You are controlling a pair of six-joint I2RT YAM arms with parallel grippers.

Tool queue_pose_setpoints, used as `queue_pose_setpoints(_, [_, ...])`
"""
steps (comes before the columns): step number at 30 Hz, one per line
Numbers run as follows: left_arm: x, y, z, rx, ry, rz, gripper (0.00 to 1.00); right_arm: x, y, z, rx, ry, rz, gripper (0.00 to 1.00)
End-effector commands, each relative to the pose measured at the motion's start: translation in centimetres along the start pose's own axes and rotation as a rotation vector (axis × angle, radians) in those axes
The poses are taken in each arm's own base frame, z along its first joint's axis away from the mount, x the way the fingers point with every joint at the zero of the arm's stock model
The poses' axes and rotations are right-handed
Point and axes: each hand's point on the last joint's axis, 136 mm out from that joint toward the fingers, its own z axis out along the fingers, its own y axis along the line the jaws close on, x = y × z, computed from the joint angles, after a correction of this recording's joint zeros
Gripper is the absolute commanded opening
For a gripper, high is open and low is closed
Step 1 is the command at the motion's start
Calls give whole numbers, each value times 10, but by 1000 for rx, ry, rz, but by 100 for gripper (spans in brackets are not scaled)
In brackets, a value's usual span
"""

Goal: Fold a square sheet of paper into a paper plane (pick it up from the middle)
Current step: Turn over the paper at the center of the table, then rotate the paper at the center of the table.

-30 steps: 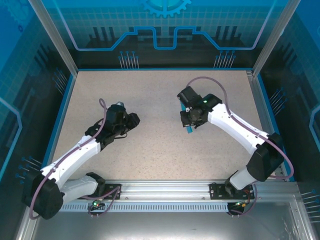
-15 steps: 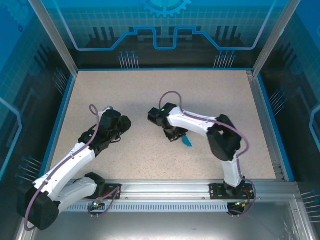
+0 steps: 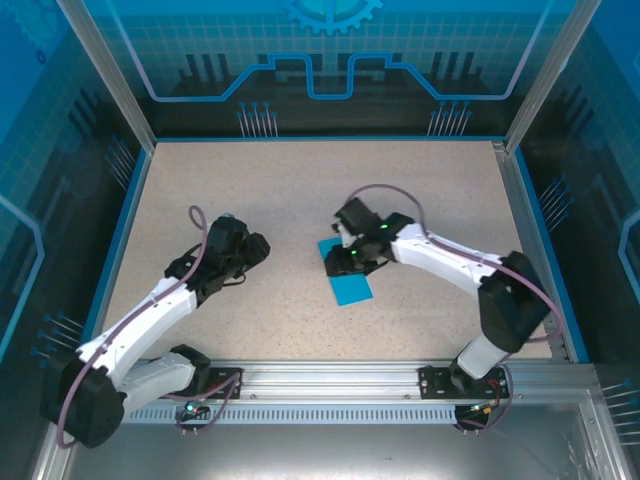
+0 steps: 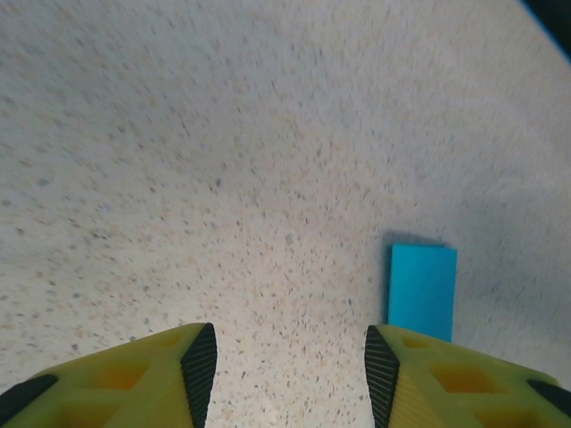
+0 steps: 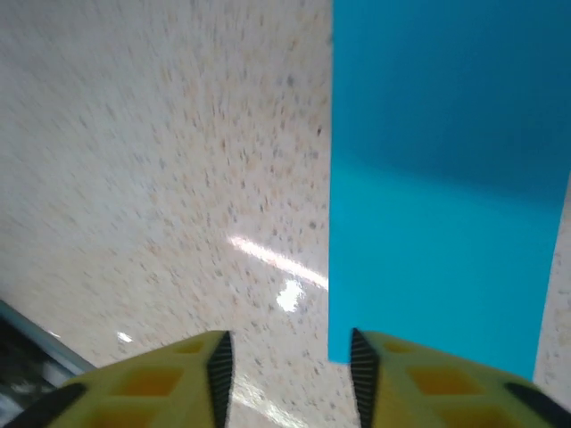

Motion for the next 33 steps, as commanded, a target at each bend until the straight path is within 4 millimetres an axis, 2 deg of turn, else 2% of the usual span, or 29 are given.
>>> queue_pose_setpoints(1, [13, -32, 13, 121, 130, 30, 50, 1, 22, 17, -268, 19, 7, 32])
queue_pose_setpoints(3, [22, -50, 23, 189, 206, 43, 49, 7, 20, 27, -302, 39, 20, 27])
queue_pose_setpoints(6, [32, -64, 38, 220, 294, 41, 49, 14, 11, 46, -290, 82, 52, 21])
queue_pose_setpoints(15, [49, -79, 62, 240, 435, 33, 48, 21, -14, 84, -232, 72, 186, 20])
queue_pose_setpoints(17, [52, -80, 65, 240, 454, 38, 48, 31, -25, 92, -206, 76, 241, 20])
queue_pose_setpoints(20, [55, -83, 69, 242, 479, 47, 48, 32, -25, 98, -198, 44, 285, 20])
queue_pose_setpoints(24, [60, -96, 72, 277, 514, 66, 48, 32, -24, 105, -194, -8, 398, 21])
queue_pose_setpoints(28, [63, -106, 85, 272, 543, 71, 42, 33, -25, 109, -159, -47, 470, 21])
queue_pose_setpoints(31, [64, -109, 101, 253, 559, 55, 38, 26, -12, 103, -229, -88, 486, 22])
queue_pose_setpoints(33, [64, -116, 110, 266, 580, 46, 35, 19, -3, 87, -269, -115, 442, 25])
